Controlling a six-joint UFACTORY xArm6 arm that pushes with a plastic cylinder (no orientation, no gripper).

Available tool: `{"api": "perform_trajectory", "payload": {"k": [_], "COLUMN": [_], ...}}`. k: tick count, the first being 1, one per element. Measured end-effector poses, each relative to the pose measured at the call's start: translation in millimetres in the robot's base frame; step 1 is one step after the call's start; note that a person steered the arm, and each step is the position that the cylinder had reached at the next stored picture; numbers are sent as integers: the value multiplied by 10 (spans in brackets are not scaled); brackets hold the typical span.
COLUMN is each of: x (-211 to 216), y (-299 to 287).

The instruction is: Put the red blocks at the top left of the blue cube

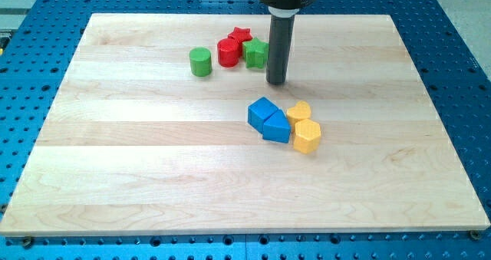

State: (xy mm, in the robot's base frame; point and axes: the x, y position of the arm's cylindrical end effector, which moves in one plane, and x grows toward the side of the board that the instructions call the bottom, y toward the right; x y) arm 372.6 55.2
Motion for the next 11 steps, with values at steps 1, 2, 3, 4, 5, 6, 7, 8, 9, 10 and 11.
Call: {"api": "perform_trajectory", "payload": {"k": [1, 2, 3, 4, 5, 6, 7, 8, 9, 10, 11], "x": [-48, -623, -1423, -1391, -1044, -1108, -1072, -755, -771, -1047, -499], "y": [184, 882, 612, 126, -246, -482, -678, -993, -1007, -1422, -1252]}}
